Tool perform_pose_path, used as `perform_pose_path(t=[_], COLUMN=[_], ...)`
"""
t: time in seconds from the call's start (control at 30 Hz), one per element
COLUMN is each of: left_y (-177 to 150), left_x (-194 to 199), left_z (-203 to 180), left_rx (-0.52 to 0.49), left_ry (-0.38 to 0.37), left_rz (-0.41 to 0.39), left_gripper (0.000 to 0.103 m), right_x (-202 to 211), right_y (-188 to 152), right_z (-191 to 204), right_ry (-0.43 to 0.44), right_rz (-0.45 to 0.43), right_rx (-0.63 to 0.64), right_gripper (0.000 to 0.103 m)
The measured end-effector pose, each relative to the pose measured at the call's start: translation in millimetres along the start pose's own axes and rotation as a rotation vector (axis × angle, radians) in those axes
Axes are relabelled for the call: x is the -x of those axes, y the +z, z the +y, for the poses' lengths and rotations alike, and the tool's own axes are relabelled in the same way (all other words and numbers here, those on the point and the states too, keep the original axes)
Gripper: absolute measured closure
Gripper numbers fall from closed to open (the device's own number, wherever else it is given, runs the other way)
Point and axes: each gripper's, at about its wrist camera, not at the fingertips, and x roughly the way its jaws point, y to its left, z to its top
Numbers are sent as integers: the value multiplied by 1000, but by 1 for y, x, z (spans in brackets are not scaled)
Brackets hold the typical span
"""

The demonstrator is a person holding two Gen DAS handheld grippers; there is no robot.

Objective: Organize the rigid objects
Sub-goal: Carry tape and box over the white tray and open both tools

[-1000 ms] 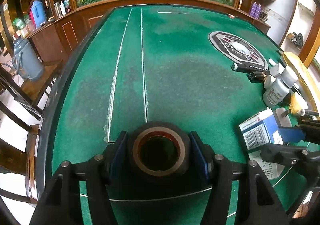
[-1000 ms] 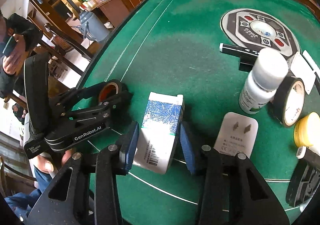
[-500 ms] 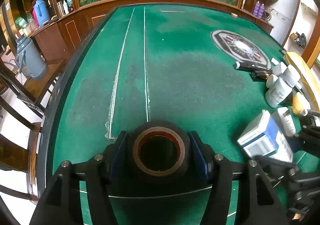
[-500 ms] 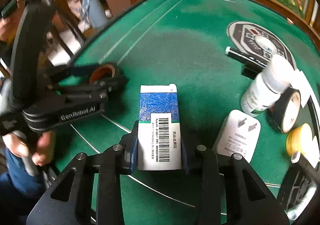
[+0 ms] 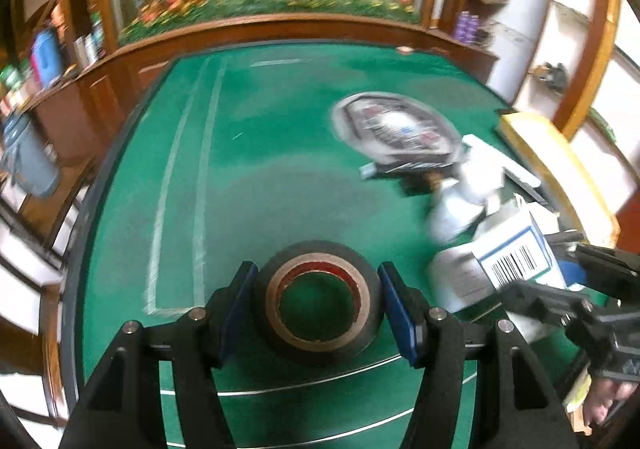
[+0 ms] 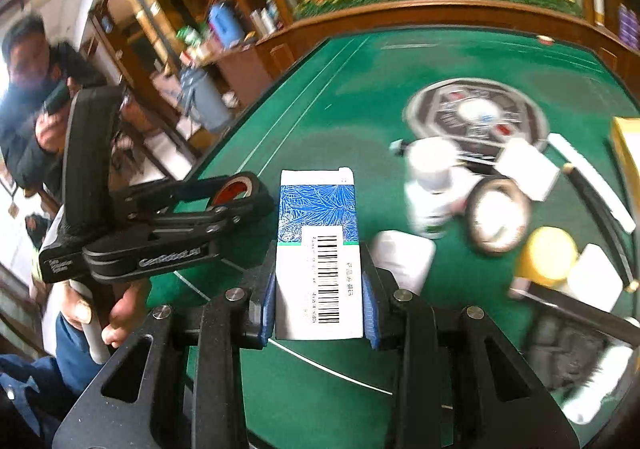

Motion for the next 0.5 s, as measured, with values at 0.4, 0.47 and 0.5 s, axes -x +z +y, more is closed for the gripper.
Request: perform_pose_path(t=[0.4, 0.47, 0.5], left_y=[63, 74, 78], left_x=[-13, -22, -26], left_z=[-158, -190, -202], left_rx=[-191, -218, -224], left_ry=[-179, -211, -219], left_rz=[-6, 5, 13], left_gripper=[41, 41, 41], right_x=[120, 141, 148], right_y=[-16, -21, -22], right_z=[-125, -153, -164], right_ry=[-136, -194, -213], right_rz=[-251, -278, -281], right_rx=[-254, -302, -317], right_gripper=[69, 70, 70])
